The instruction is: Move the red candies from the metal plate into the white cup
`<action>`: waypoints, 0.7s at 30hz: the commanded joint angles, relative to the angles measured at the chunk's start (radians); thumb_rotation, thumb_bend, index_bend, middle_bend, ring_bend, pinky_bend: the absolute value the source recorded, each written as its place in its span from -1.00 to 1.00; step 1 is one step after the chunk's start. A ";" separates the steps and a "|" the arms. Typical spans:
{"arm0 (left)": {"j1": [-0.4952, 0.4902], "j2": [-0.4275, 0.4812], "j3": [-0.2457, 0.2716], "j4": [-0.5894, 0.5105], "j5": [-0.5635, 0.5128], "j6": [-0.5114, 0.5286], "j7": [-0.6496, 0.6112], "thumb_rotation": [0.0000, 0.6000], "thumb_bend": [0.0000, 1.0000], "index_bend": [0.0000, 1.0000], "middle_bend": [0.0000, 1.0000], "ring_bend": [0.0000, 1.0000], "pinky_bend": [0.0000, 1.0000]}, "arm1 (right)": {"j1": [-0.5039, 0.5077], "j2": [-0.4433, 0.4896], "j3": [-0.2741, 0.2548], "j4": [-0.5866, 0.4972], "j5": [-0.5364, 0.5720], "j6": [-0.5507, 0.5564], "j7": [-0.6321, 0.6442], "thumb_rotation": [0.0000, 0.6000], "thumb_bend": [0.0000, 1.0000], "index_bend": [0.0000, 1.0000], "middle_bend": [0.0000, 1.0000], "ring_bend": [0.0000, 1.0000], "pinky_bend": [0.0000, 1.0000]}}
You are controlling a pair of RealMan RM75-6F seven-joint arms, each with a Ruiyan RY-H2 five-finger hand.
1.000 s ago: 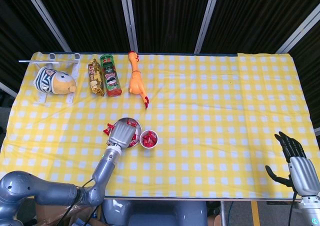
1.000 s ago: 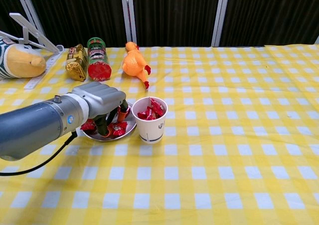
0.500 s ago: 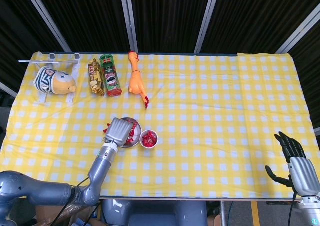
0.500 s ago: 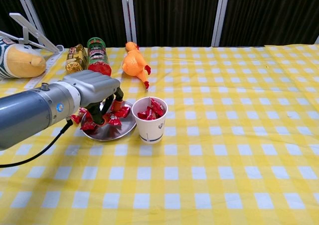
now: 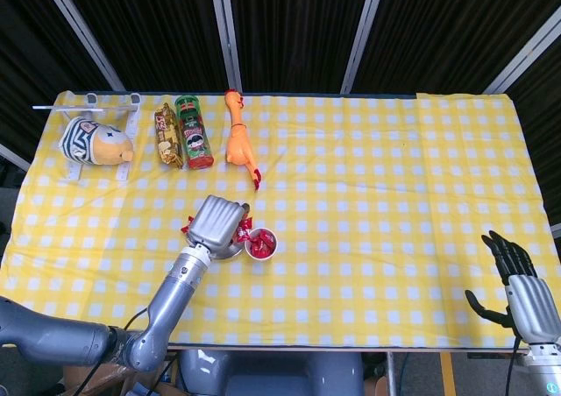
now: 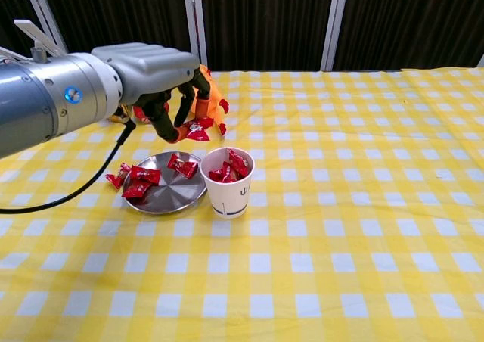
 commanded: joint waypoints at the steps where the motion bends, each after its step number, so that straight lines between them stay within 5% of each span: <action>1: -0.022 -0.012 -0.005 -0.013 -0.003 -0.001 0.021 1.00 -0.13 -0.05 0.12 0.77 0.90 | 0.000 0.000 0.001 -0.001 0.001 0.001 0.000 1.00 -0.23 -1.00 -1.00 -1.00 -1.00; 21: -0.073 -0.133 0.019 0.069 -0.070 0.004 0.072 1.00 -0.29 -0.08 0.07 0.77 0.90 | -0.001 0.004 0.002 0.002 -0.003 0.005 0.013 1.00 -0.23 -1.00 -1.00 -1.00 -1.00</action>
